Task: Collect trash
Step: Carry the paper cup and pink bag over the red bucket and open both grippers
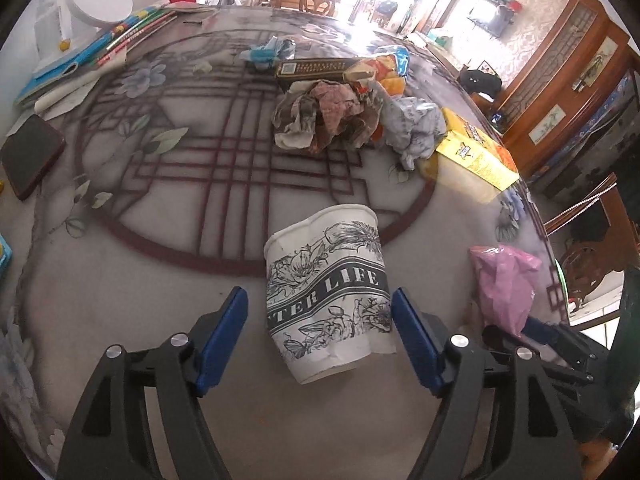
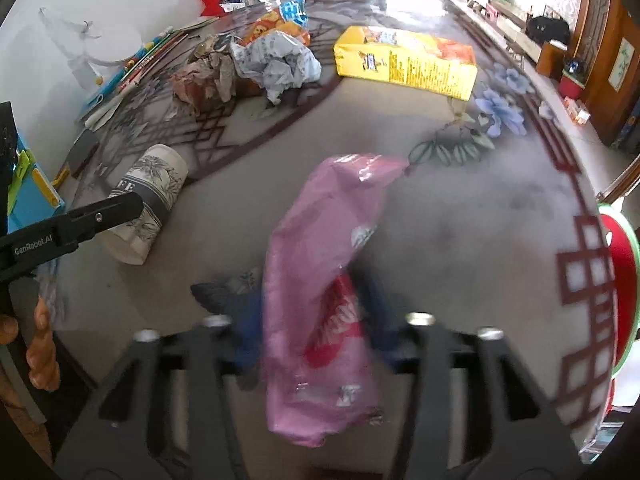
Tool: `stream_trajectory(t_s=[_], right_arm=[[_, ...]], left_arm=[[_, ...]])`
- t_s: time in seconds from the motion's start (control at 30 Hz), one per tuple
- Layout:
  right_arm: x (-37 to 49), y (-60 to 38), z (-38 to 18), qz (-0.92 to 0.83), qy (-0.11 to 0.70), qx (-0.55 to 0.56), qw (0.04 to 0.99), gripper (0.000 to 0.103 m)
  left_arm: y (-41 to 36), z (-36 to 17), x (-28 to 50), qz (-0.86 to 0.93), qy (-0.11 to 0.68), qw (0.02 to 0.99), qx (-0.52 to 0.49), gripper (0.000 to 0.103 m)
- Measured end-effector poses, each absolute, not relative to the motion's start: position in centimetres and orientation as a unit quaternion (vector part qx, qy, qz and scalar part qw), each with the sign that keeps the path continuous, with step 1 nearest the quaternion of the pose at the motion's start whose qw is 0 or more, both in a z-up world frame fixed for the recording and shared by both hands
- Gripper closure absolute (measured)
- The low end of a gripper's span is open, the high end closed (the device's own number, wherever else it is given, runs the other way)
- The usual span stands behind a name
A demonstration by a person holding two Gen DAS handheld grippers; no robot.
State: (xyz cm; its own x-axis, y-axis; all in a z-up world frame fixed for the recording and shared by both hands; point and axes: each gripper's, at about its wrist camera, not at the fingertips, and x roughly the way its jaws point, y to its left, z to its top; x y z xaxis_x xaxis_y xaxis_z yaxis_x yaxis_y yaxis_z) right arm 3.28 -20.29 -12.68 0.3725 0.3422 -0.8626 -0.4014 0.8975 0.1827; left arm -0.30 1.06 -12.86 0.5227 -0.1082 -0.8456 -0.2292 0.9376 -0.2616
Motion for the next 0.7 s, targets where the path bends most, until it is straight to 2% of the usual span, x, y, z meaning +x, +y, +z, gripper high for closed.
stream_trajectory(t_s=[0.07, 0.1, 0.23, 0.43, 0.7], right_arm=[[3.2, -20.6, -12.4, 0.225, 0.509, -0.027, 0.83, 0.074], [3.2, -20.8, -12.2, 0.225, 0.507, -0.025, 0.832, 0.075], [2.7, -21.9, -10.4, 0.232, 0.48, -0.003, 0.846, 0.077], [1.4, -24.6, -6.8, 0.235, 0.439, 0.025, 0.867, 0.077], [0.7, -33.2, -3.0, 0.175, 0.396, 0.082, 0.898, 0.077]], left_arm=[[0.8, -12.9, -0.2, 0.032, 0.489, 0.856, -0.166, 0.036], [0.6, -12.9, -0.3, 0.026, 0.487, 0.857, -0.165, 0.045], [-0.1, -11.9, -0.6, 0.014, 0.467, 0.871, -0.153, 0.061], [-0.9, -10.3, -1.3, 0.002, 0.429, 0.892, -0.141, 0.061], [-5.9, -9.3, -0.9, -0.038, 0.447, 0.887, -0.112, 0.061]])
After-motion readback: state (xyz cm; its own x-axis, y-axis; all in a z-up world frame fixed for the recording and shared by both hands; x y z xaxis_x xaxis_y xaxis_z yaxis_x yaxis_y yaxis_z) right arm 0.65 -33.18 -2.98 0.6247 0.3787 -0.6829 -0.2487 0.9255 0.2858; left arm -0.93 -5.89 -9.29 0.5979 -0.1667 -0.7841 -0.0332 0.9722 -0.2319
